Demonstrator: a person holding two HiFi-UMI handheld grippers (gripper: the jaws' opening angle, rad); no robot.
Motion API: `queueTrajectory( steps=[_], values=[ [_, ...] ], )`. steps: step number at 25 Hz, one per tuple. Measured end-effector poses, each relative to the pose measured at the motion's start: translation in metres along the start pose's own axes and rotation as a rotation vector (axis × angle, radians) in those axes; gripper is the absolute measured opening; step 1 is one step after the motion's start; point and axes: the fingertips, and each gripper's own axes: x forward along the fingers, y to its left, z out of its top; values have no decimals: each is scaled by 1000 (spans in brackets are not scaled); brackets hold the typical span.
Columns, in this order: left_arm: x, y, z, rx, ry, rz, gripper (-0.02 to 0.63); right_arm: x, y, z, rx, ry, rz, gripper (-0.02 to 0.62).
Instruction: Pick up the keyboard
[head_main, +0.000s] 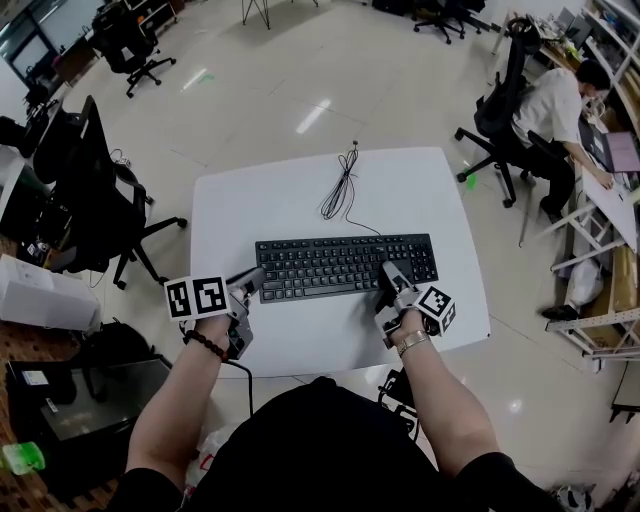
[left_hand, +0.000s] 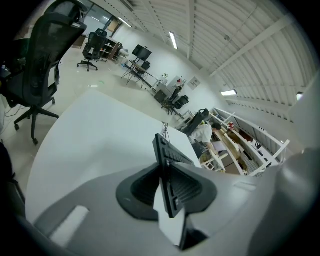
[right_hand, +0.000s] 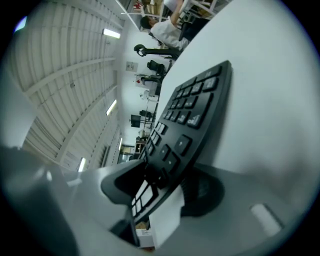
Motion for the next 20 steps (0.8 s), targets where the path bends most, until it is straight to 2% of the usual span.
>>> queueTrajectory(
  steps=[6, 9, 20],
  values=[
    [1, 10, -3, -56, -25, -8, 80, -4, 17, 5, -82, -5, 28, 144],
    [0, 15, -7, -83, -47, -37, 80, -9, 32, 6, -137, 1, 34, 138],
    [-12, 20, 3, -109, -182, -199, 80, -37, 142, 3, -461, 29, 143, 123]
  ],
)
